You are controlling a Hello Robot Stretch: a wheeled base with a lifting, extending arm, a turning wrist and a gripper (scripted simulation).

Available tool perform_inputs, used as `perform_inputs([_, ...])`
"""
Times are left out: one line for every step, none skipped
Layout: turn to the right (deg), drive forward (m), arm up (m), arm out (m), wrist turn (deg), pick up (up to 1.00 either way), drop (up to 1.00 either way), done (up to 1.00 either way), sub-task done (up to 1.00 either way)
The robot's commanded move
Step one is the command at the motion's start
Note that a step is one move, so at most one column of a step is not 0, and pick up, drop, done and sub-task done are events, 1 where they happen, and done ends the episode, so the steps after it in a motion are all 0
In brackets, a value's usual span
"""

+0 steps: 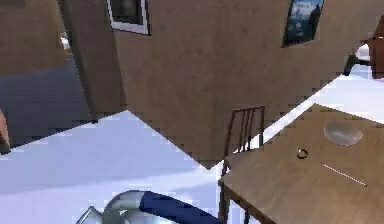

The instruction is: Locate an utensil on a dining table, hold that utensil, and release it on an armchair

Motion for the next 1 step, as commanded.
perform_inputs([45.0,0.00,0.00,0.00,0.0,0.00,0.00,0.00,0.00])
